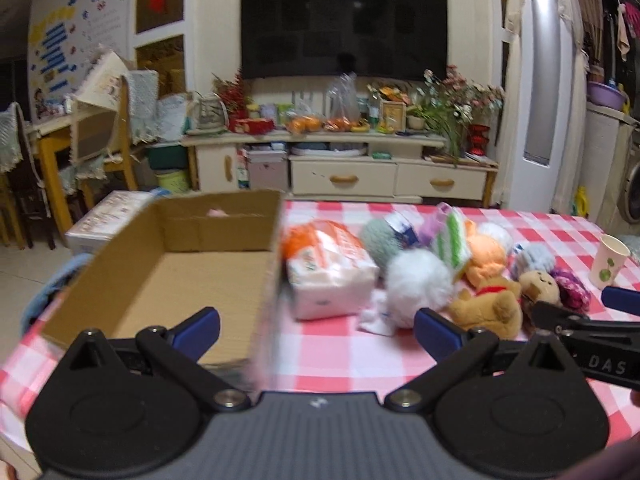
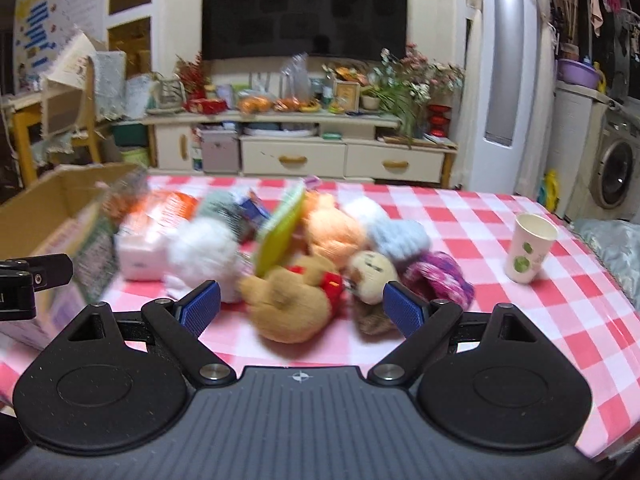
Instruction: Organize soft objects
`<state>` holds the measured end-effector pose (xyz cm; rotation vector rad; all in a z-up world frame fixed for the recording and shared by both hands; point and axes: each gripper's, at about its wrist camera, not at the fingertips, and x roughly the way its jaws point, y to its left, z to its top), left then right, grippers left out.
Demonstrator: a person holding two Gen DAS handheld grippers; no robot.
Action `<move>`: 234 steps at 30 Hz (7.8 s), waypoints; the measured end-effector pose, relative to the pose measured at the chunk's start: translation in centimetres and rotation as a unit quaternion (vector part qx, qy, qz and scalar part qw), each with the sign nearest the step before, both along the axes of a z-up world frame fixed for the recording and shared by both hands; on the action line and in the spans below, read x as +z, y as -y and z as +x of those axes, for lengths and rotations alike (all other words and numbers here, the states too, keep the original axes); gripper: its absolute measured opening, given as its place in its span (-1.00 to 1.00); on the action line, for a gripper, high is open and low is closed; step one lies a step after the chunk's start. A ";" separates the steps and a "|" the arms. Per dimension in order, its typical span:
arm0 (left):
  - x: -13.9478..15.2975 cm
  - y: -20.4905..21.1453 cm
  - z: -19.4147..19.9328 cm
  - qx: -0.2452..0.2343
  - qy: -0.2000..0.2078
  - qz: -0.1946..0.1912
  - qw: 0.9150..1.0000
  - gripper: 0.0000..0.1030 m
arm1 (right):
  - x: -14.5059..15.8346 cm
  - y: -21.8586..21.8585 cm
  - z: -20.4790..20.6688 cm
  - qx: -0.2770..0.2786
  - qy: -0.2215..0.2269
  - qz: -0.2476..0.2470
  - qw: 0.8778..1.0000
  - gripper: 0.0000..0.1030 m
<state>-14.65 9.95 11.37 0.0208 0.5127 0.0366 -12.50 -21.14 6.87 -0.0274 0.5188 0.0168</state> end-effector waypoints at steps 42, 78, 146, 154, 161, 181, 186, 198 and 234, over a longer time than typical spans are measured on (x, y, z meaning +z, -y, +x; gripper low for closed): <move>-0.3 1.1 -2.9 -0.061 0.028 0.014 0.998 0.99 | -0.4 2.6 -2.7 -0.013 0.097 -0.002 0.995 1.00; -8.5 16.0 11.5 -0.251 -0.066 0.102 0.960 0.68 | -6.5 12.9 8.0 -0.089 -0.064 0.093 0.990 1.00; 0.9 -3.7 9.1 -0.092 0.021 -0.089 0.992 0.17 | 6.3 -0.9 6.6 0.046 0.048 0.155 0.986 0.40; 0.7 -9.6 9.8 -0.003 0.017 -0.100 0.995 0.17 | 7.5 -8.3 9.7 0.150 0.039 0.172 0.973 0.41; -0.2 -13.7 10.1 0.070 -0.005 -0.113 0.991 0.17 | 6.3 -13.5 11.9 0.224 0.003 0.172 0.959 0.42; -0.6 -16.4 9.8 0.117 -0.023 -0.130 0.984 0.57 | 5.8 -14.7 10.9 0.278 -0.043 0.159 0.946 0.94; 0.0 -15.3 9.5 0.096 -0.005 -0.129 0.987 0.86 | 7.0 -12.3 9.4 0.254 -0.007 0.165 0.953 0.95; 0.5 -12.5 9.3 0.047 0.015 -0.140 0.989 0.98 | 7.1 -6.4 6.3 0.136 0.043 0.155 0.977 1.00; 0.0 -3.0 9.9 -0.045 0.011 -0.091 0.995 0.98 | 5.7 -5.6 4.4 0.034 0.039 0.133 0.990 1.00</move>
